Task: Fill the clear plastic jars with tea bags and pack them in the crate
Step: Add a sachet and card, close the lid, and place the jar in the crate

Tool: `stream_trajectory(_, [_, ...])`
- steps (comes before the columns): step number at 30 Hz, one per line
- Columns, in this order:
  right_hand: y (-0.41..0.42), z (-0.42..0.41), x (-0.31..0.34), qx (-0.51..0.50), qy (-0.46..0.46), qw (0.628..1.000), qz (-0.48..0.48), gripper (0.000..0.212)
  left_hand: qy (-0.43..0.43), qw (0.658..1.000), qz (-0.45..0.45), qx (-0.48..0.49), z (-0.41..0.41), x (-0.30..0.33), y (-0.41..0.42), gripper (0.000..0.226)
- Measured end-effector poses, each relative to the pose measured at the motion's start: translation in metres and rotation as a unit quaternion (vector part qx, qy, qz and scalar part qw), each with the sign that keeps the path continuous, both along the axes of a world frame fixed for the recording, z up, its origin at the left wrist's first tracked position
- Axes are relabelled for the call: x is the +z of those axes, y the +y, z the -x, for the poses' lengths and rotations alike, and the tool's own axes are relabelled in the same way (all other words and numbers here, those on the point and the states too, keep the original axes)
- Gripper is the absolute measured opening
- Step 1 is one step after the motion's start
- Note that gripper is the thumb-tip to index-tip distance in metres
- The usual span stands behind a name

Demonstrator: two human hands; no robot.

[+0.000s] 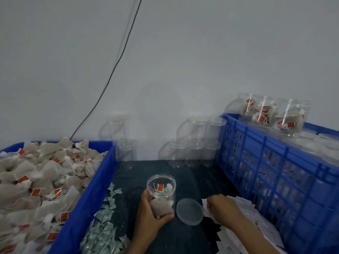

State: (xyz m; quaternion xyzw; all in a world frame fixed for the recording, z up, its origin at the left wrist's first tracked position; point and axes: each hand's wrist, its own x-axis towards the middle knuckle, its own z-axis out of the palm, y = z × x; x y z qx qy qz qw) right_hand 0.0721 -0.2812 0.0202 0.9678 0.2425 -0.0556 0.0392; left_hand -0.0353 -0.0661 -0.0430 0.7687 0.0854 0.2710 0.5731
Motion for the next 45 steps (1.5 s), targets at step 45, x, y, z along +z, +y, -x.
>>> stream_trajectory(45, [0.074,0.042,0.066,0.162,-0.085,0.909,-0.375,0.021,-0.073,0.994,-0.076,0.027,0.006,0.002,-0.005,0.098])
